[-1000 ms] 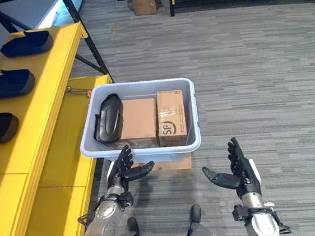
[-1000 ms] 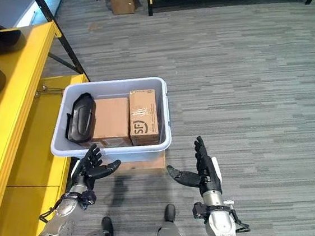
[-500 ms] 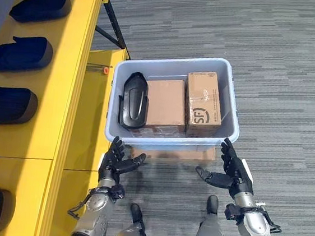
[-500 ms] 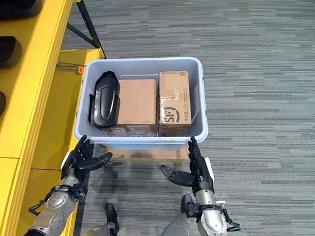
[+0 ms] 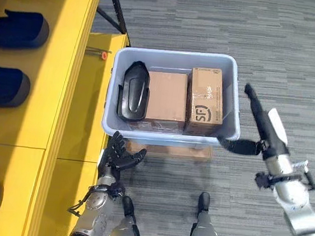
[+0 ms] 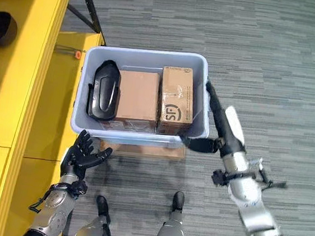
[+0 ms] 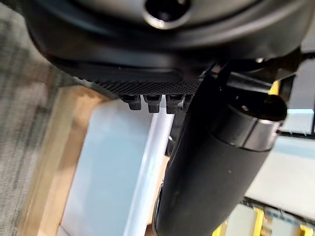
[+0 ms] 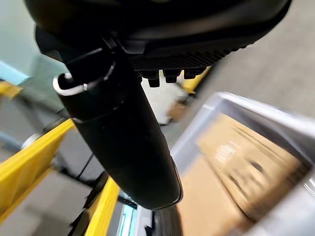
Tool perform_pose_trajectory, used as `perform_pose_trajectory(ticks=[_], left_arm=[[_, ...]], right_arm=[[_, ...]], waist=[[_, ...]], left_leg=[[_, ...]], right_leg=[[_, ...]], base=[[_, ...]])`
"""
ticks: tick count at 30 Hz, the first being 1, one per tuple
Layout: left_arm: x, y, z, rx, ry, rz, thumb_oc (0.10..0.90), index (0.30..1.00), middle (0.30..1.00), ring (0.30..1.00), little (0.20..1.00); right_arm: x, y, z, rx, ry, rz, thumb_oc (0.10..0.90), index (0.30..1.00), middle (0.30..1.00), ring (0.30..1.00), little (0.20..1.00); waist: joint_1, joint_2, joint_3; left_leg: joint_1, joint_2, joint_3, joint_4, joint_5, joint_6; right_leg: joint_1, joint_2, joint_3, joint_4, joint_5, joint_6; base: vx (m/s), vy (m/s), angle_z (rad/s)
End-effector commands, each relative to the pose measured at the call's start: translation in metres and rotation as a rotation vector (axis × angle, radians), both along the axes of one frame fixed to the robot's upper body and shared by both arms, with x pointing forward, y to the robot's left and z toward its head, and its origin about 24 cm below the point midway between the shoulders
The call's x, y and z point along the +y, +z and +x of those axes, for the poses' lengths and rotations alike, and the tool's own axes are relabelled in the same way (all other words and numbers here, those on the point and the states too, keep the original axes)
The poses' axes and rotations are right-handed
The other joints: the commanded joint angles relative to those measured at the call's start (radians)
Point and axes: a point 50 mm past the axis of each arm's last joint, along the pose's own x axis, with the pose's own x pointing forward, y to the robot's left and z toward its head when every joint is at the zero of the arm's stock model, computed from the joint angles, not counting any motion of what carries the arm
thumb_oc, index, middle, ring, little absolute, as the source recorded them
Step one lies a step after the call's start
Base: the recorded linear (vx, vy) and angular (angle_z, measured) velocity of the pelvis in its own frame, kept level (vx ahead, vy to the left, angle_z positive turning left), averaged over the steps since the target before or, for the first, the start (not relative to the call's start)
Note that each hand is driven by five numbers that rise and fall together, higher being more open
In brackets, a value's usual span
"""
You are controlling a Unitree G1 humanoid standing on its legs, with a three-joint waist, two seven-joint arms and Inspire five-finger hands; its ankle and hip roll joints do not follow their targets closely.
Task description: Move parts from the plastic box to the shelf.
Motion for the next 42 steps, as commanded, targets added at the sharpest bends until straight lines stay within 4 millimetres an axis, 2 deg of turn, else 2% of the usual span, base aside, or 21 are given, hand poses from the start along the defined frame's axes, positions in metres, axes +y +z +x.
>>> perform_pose_trajectory(ticks=[1,3,4,6,7,10,12,13,20,22,23,25,31,35,38,42], left_arm=[[0.014,0.041,0.013,-0.195,-0.026,0.065,0.9,1.0,1.0,1.0,1.0],[0.015,0.042,0.013,-0.196,-0.023,0.065,0.9,1.0,1.0,1.0,1.0],[0.016,0.043,0.01,-0.201,-0.023,0.061,0.9,1.0,1.0,1.0,1.0],[0.017,0.042,0.01,-0.197,-0.023,0.064,0.9,1.0,1.0,1.0,1.0],[0.017,0.043,0.009,-0.201,-0.02,0.062,0.9,1.0,1.0,1.0,1.0],[0.019,0.043,0.007,-0.201,-0.016,0.066,0.9,1.0,1.0,1.0,1.0],[0.023,0.044,0.005,-0.202,-0.01,0.075,0.9,1.0,1.0,1.0,1.0],[0.023,0.044,0.005,-0.202,-0.008,0.073,0.9,1.0,1.0,1.0,1.0],[0.032,0.049,0.001,-0.225,-0.004,0.098,0.9,1.0,1.0,1.0,1.0],[0.035,0.048,-0.002,-0.221,-0.001,0.103,0.9,1.0,1.0,1.0,1.0],[0.035,0.048,-0.002,-0.222,0.001,0.1,0.9,1.0,1.0,1.0,1.0],[0.039,0.047,-0.006,-0.213,0.001,0.106,0.9,1.0,1.0,1.0,1.0],[0.041,0.049,-0.01,-0.22,-0.016,0.112,0.9,1.0,1.0,1.0,1.0],[0.044,0.05,-0.013,-0.223,-0.018,0.121,0.9,1.0,1.0,1.0,1.0],[0.049,0.054,-0.016,-0.232,-0.008,0.124,0.9,1.0,1.0,1.0,1.0],[0.049,0.053,-0.017,-0.233,0.006,0.114,0.9,1.0,1.0,1.0,1.0]], right_arm=[[0.032,0.076,-0.006,-0.339,0.169,-0.106,0.9,1.0,1.0,1.0,1.0],[0.035,0.082,-0.004,-0.35,0.174,-0.141,0.9,1.0,1.0,1.0,1.0],[0.038,0.091,-0.002,-0.37,0.18,-0.206,0.9,1.0,1.0,1.0,1.0],[0.04,0.095,-0.001,-0.372,0.186,-0.233,0.9,1.0,1.0,1.0,1.0],[0.043,0.103,0.0,-0.388,0.185,-0.295,0.9,1.0,1.0,1.0,1.0],[0.046,0.111,0.003,-0.39,0.186,-0.362,0.9,1.0,1.0,1.0,1.0],[0.048,0.119,0.008,-0.391,0.176,-0.453,0.9,1.0,1.0,1.0,1.0],[0.049,0.12,0.009,-0.392,0.178,-0.455,0.9,1.0,1.0,1.0,1.0],[0.036,0.144,0.03,-0.37,0.043,-0.677,0.9,1.0,1.0,1.0,1.0],[0.03,0.153,0.035,-0.352,-0.016,-0.823,0.9,1.0,1.0,1.0,1.0],[0.03,0.154,0.035,-0.353,-0.015,-0.825,0.9,1.0,1.0,1.0,1.0],[0.023,0.165,0.037,-0.35,-0.078,-0.948,0.9,1.0,1.0,1.0,1.0],[0.014,0.188,0.041,-0.355,-0.192,-1.111,0.9,1.0,1.0,1.0,1.0],[0.017,0.198,0.04,-0.372,-0.217,-1.19,0.9,1.0,1.0,1.0,1.0],[0.02,0.213,0.039,-0.414,-0.263,-1.248,0.9,1.0,1.0,1.0,1.0],[0.016,0.222,0.038,-0.419,-0.303,-1.266,0.9,1.0,1.0,1.0,1.0]], waist=[[0.042,-0.036,-0.019],[0.044,-0.038,-0.014],[0.062,-0.044,-0.004],[0.065,-0.045,0.0],[0.079,-0.049,0.007],[0.089,-0.05,0.013],[0.111,-0.051,0.017],[0.108,-0.05,0.017],[0.149,-0.05,0.014],[0.161,-0.046,0.02],[0.159,-0.044,0.019],[0.173,-0.04,0.02],[0.192,-0.016,0.035],[0.204,-0.004,0.05],[0.215,0.007,0.073],[0.212,0.017,0.088]], left_leg=[[0.0,0.024,0.013,0.005,0.039,-0.017],[-0.001,0.024,0.009,0.0,0.043,-0.018],[-0.006,0.024,0.001,-0.013,0.052,-0.022],[-0.007,0.024,-0.003,-0.02,0.056,-0.024],[-0.011,0.023,-0.012,-0.032,0.062,-0.025],[-0.016,0.02,-0.023,-0.043,0.071,-0.028],[-0.029,0.017,-0.04,-0.056,0.081,-0.033],[-0.03,0.017,-0.041,-0.056,0.081,-0.034],[-0.065,-0.006,-0.071,-0.066,0.087,-0.039],[-0.077,-0.021,-0.081,-0.066,0.08,-0.039],[-0.08,-0.021,-0.081,-0.067,0.083,-0.038],[-0.098,-0.032,-0.09,-0.067,0.083,-0.038],[-0.134,-0.05,-0.102,-0.067,0.078,-0.037],[-0.167,-0.061,-0.1,-0.062,0.077,-0.03],[-0.197,-0.073,-0.105,-0.053,0.067,-0.014],[-0.219,-0.081,-0.102,-0.049,0.065,-0.006]], right_leg=[[0.039,-0.028,-0.012,0.127,-0.079,0.02],[0.041,-0.028,-0.017,0.127,-0.08,0.019],[0.043,-0.028,-0.031,0.126,-0.083,0.018],[0.045,-0.028,-0.039,0.127,-0.084,0.017],[0.046,-0.029,-0.051,0.127,-0.086,0.017],[0.051,-0.03,-0.067,0.125,-0.084,0.018],[0.056,-0.032,-0.088,0.112,-0.077,0.02],[0.057,-0.032,-0.089,0.111,-0.077,0.02],[0.071,-0.045,-0.124,0.077,-0.048,0.03],[0.075,-0.055,-0.134,0.073,-0.047,0.035],[0.072,-0.055,-0.134,0.072,-0.043,0.034],[0.07,-0.065,-0.146,0.064,-0.033,0.039],[0.058,-0.082,-0.169,0.066,-0.036,0.047],[0.022,-0.093,-0.163,0.085,-0.036,0.049],[-0.036,-0.105,-0.135,0.136,-0.058,0.044],[-0.086,-0.111,-0.113,0.181,-0.072,0.038]], base=[[0.0,-0.022,0.14],[0.01,-0.031,0.17],[0.01,-0.047,0.23],[0.01,-0.038,0.24],[0.01,-0.022,0.21],[0.02,-0.036,0.22],[0.03,-0.049,0.16],[0.03,-0.038,0.23],[0.04,-0.031,0.18],[0.05,-0.016,0.23],[0.04,-0.01,0.15],[0.04,-0.011,0.13],[0.03,-0.012,0.16],[0.01,-0.001,0.05],[0.0,0.0,0.0],[0.0,0.006,0.02]])
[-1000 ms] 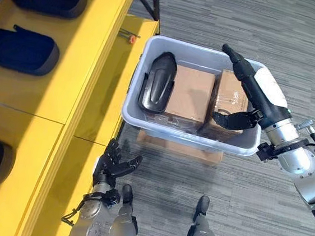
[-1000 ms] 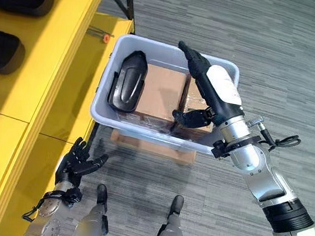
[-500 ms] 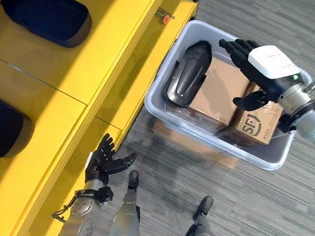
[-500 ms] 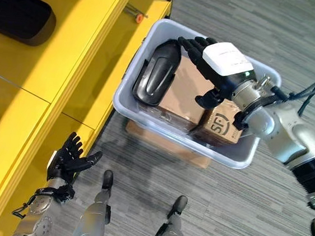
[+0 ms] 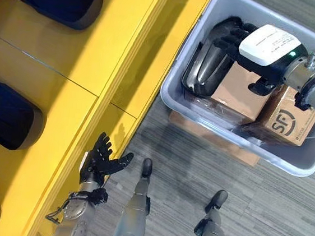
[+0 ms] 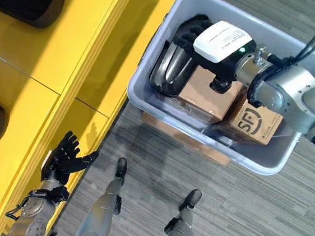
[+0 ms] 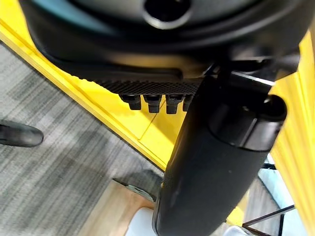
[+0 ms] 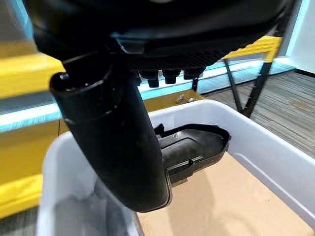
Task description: Move parts from the plastic box to the shelf.
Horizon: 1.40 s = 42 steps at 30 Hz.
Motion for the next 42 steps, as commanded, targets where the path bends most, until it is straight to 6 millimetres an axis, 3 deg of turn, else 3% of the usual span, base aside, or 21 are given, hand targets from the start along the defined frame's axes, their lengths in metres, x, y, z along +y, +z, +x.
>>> perform_pose_trajectory(ticks=[1,10,18,38,42], left_arm=[[0.016,0.039,-0.001,-0.19,0.014,0.052,0.9,1.0,1.0,1.0,1.0],[0.02,0.045,-0.003,-0.214,0.013,0.063,0.9,1.0,1.0,1.0,1.0],[0.032,0.05,-0.005,-0.222,0.033,0.097,0.9,1.0,1.0,1.0,1.0],[0.04,0.052,-0.01,-0.223,0.057,0.118,0.9,1.0,1.0,1.0,1.0],[0.041,0.055,-0.008,-0.237,0.065,0.117,0.9,1.0,1.0,1.0,1.0]], right_arm=[[-0.003,0.077,-0.025,-0.272,-0.004,-0.012,0.9,1.0,1.0,1.0,1.0],[-0.014,0.095,-0.029,-0.352,-0.056,-0.01,0.9,1.0,1.0,1.0,1.0],[-0.027,0.102,-0.03,-0.392,-0.122,-0.034,0.9,1.0,1.0,1.0,1.0],[-0.031,0.121,-0.036,-0.48,-0.149,-0.017,0.9,1.0,1.0,1.0,1.0],[-0.031,0.121,-0.035,-0.478,-0.151,-0.011,0.9,1.0,1.0,1.0,1.0]], waist=[[0.01,-0.021,0.023],[0.008,-0.013,0.048],[0.016,-0.044,0.046],[0.033,-0.074,0.051],[0.032,-0.076,0.065]], left_leg=[[0.063,0.01,0.074,-0.024,0.002,-0.033],[0.025,-0.008,0.074,-0.035,0.005,-0.029],[0.001,-0.034,0.062,-0.041,-0.025,-0.036],[-0.076,-0.076,0.059,-0.03,-0.052,-0.017],[-0.12,-0.093,0.064,0.023,-0.076,-0.003]], right_leg=[[0.023,-0.035,0.096,0.205,-0.068,0.006],[-0.019,-0.041,0.094,0.198,-0.054,0.013],[-0.016,-0.048,0.084,0.173,-0.053,0.03],[-0.034,-0.053,0.063,0.144,-0.037,0.036],[-0.053,-0.061,0.069,0.164,-0.031,0.034]], base=[[0.01,0.013,0.06],[0.01,0.003,-0.01],[0.05,-0.016,0.04],[0.02,-0.002,0.04],[0.0,-0.005,0.06]])
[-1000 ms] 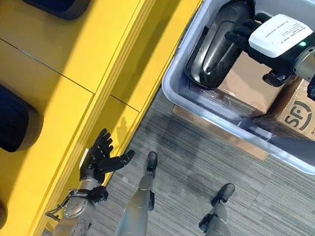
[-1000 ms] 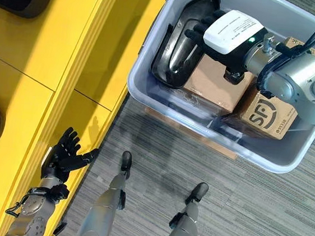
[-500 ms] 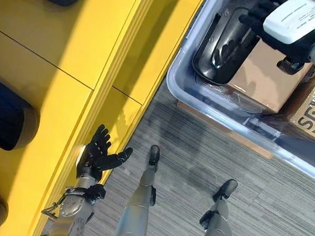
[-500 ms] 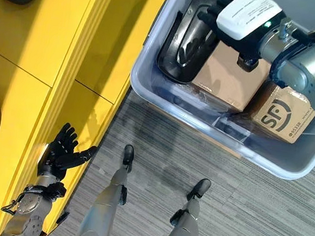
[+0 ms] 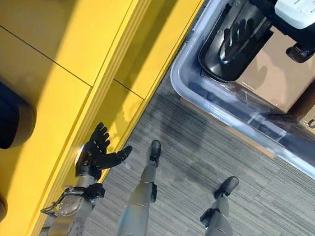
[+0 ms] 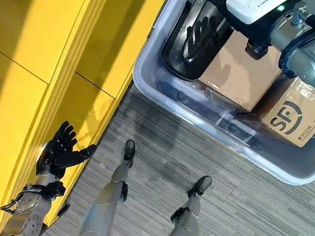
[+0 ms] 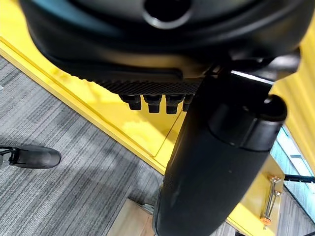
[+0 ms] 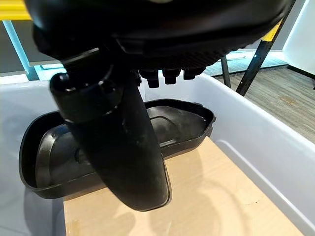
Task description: Move parts from the plastic box to the shelf.
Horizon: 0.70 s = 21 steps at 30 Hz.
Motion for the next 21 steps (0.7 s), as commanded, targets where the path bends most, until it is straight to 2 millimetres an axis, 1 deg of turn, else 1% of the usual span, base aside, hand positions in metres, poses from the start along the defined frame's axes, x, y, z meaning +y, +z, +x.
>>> perform_pose_trajectory(ticks=[1,8,12,18,21], left_arm=[[0.032,0.037,-0.011,-0.162,0.063,0.078,0.9,1.0,1.0,1.0,1.0],[0.034,0.039,-0.011,-0.171,0.077,0.077,0.9,1.0,1.0,1.0,1.0],[0.039,0.04,-0.012,-0.173,0.093,0.084,0.9,1.0,1.0,1.0,1.0],[0.041,0.043,-0.011,-0.187,0.11,0.086,0.9,1.0,1.0,1.0,1.0],[0.04,0.041,-0.012,-0.185,0.111,0.079,0.9,1.0,1.0,1.0,1.0]], right_arm=[[-0.004,0.076,-0.035,-0.291,0.006,0.017,0.9,1.0,1.0,1.0,1.0],[-0.007,0.076,-0.035,-0.3,-0.006,0.02,0.9,1.0,1.0,1.0,1.0],[-0.007,0.078,-0.034,-0.309,-0.013,0.013,0.9,1.0,1.0,1.0,1.0],[-0.01,0.083,-0.034,-0.33,-0.026,0.033,0.9,1.0,1.0,1.0,1.0],[-0.016,0.083,-0.034,-0.332,-0.046,0.043,0.9,1.0,1.0,1.0,1.0]], waist=[[0.036,-0.07,0.043],[0.031,-0.062,0.054],[0.031,-0.068,0.059],[0.033,-0.064,0.061],[0.032,-0.059,0.065]], left_leg=[[0.069,-0.059,0.068,-0.041,-0.072,-0.036],[0.031,-0.071,0.071,-0.006,-0.09,-0.025],[0.011,-0.077,0.069,0.01,-0.094,-0.023],[-0.011,-0.084,0.069,0.021,-0.102,-0.016],[-0.022,-0.089,0.071,0.029,-0.106,-0.014]], right_leg=[[0.058,-0.034,0.075,0.171,-0.031,0.029],[0.034,-0.039,0.085,0.186,-0.028,0.027],[0.022,-0.04,0.091,0.193,-0.032,0.026],[0.003,-0.039,0.096,0.205,-0.035,0.026],[-0.002,-0.039,0.097,0.209,-0.032,0.027]], base=[[-0.01,-0.004,0.14],[0.0,0.008,0.04],[0.0,0.0,0.0],[0.0,0.0,0.0],[0.0,0.0,0.0]])
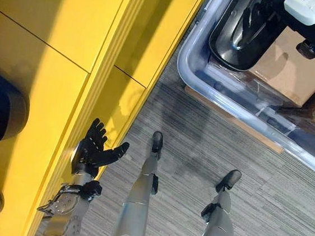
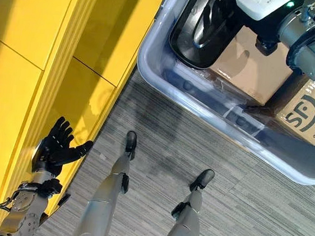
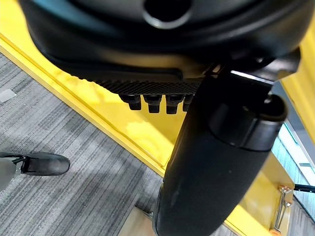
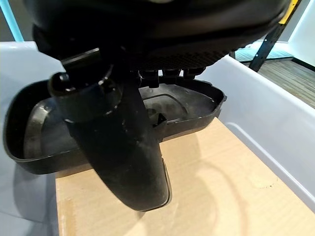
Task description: Move parts from the plastic box to the shelf.
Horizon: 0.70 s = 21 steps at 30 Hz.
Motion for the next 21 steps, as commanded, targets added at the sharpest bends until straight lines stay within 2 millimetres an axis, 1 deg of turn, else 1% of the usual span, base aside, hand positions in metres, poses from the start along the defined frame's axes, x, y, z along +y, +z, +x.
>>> perform_pose_trajectory(ticks=[1,6,7,8,16,21], left_arm=[[0.035,0.034,-0.012,-0.152,0.102,0.082,0.9,1.0,1.0,1.0,1.0],[0.037,0.035,-0.011,-0.157,0.106,0.087,0.9,1.0,1.0,1.0,1.0],[0.037,0.035,-0.011,-0.157,0.106,0.087,0.9,1.0,1.0,1.0,1.0],[0.038,0.036,-0.012,-0.158,0.109,0.088,0.9,1.0,1.0,1.0,1.0],[0.04,0.036,-0.012,-0.165,0.134,0.08,0.9,1.0,1.0,1.0,1.0],[0.037,0.035,-0.011,-0.166,0.127,0.075,0.9,1.0,1.0,1.0,1.0]], right_arm=[[-0.003,0.074,-0.035,-0.283,0.017,0.047,0.9,1.0,1.0,1.0,1.0],[-0.01,0.074,-0.033,-0.29,-0.014,0.06,0.9,1.0,1.0,1.0,1.0],[-0.01,0.074,-0.032,-0.29,-0.013,0.06,0.9,1.0,1.0,1.0,1.0],[-0.015,0.074,-0.031,-0.293,-0.038,0.068,0.9,1.0,1.0,1.0,1.0],[-0.021,0.074,-0.028,-0.301,-0.077,0.07,0.9,1.0,1.0,1.0,1.0],[-0.025,0.07,-0.026,-0.291,-0.09,0.074,0.9,1.0,1.0,1.0,1.0]], waist=[[0.03,-0.043,0.056],[0.037,-0.033,0.061],[0.037,-0.033,0.061],[0.039,-0.032,0.062],[0.044,-0.031,0.066],[0.045,-0.027,0.069]], left_leg=[[0.084,-0.064,0.046,-0.011,-0.107,-0.035],[0.055,-0.074,0.044,0.008,-0.113,-0.029],[0.054,-0.074,0.044,0.009,-0.113,-0.029],[0.048,-0.074,0.042,0.009,-0.113,-0.027],[0.025,-0.076,0.043,-0.003,-0.107,-0.024],[0.01,-0.078,0.042,0.005,-0.11,-0.022]], right_leg=[[0.092,-0.008,0.061,0.191,-0.031,0.025],[0.067,-0.009,0.065,0.21,-0.039,0.024],[0.066,-0.009,0.065,0.211,-0.039,0.024],[0.058,-0.009,0.066,0.215,-0.04,0.024],[0.036,-0.004,0.069,0.207,-0.043,0.026],[0.036,-0.003,0.065,0.204,-0.041,0.028]], base=[[0.0,-0.003,0.04],[0.0,-0.003,0.04],[0.0,0.0,0.0],[0.0,0.0,0.0],[0.01,0.005,0.02],[0.0,0.0,0.0]])
